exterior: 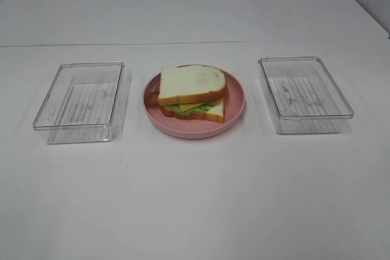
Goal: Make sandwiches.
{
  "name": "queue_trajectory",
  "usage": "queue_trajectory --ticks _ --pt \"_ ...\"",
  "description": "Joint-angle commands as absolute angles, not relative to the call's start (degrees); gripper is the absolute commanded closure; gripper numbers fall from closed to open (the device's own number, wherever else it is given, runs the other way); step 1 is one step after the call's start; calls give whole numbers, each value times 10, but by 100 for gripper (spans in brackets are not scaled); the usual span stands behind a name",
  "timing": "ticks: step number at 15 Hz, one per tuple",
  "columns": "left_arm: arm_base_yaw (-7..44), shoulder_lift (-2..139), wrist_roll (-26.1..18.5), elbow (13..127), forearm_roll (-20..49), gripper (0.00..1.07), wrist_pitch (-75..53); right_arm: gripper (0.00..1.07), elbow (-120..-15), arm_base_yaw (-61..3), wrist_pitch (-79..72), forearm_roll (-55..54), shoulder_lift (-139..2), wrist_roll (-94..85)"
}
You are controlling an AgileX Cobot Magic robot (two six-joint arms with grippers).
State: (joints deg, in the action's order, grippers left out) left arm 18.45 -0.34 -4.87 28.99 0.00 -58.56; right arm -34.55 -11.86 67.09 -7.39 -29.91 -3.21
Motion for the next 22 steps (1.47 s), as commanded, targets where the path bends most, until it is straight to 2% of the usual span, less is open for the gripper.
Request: queue_trajectory --ticks 1,5,16,19,22 --pt "184 -15 -52 288 6 20 -588 28 -318 -119 665 -74 -191 -61" --pt "184 -15 -50 288 6 20 -588 30 -292 -119 615 -77 -3 -96" --pt "180 -15 -50 288 6 20 -588 30 -289 -119 610 -75 10 -92" --pt "98 -15 -50 288 6 20 -588 30 -289 -87 610 -78 10 -91" --pt "3 -15 -50 288 6 20 -588 30 -289 -7 610 -80 10 -91"
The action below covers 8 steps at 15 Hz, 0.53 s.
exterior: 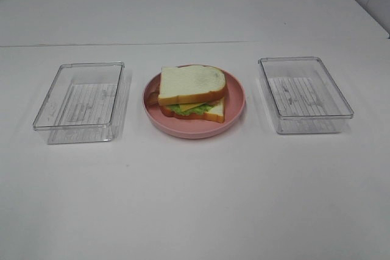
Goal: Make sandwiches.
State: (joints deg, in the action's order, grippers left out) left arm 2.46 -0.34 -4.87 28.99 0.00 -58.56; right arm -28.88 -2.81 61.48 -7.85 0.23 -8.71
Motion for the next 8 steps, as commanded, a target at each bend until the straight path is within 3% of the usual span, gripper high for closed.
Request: queue_trajectory --ticks 1,8 --pt "-6 -16 -50 288 6 20 -588 30 -289 -3 610 -80 11 -91" --pt "-8 -18 -50 288 6 20 -588 30 -289 -4 610 -81 15 -91"
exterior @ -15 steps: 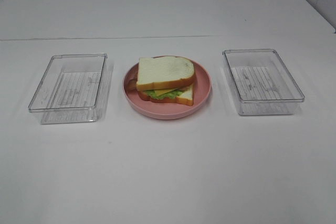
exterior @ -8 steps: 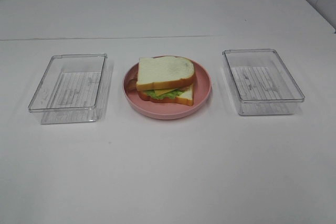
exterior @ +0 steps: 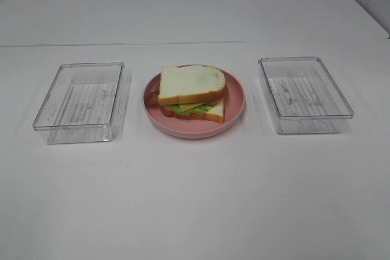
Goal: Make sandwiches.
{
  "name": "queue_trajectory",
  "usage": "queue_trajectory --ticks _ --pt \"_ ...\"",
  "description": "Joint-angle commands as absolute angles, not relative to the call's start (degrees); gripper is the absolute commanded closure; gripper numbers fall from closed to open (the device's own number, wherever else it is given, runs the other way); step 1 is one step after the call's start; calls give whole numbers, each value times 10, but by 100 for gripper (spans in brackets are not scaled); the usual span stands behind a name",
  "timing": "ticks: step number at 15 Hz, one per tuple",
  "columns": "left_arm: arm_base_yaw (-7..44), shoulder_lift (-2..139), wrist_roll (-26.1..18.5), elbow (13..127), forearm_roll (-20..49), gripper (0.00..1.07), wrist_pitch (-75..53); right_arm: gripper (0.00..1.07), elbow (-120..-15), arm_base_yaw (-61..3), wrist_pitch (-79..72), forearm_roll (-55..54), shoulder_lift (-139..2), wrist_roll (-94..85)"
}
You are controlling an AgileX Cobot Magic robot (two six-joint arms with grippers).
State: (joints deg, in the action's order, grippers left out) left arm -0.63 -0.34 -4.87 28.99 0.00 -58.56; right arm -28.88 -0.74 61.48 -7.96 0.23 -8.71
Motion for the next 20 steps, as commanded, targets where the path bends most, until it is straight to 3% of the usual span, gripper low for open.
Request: queue_trajectory --ticks 1,8,14,20 --pt "-13 -17 -50 288 6 20 -588 30 -289 -4 610 -81 15 -91" --pt "-16 -14 -50 288 6 20 -588 30 -289 -4 610 -81 14 -91" --pt "-16 -14 -81 288 90 20 -587 30 -289 -4 610 -81 14 -91" --pt "-16 -14 -80 288 80 20 -587 30 -289 -4 610 -81 14 -91"
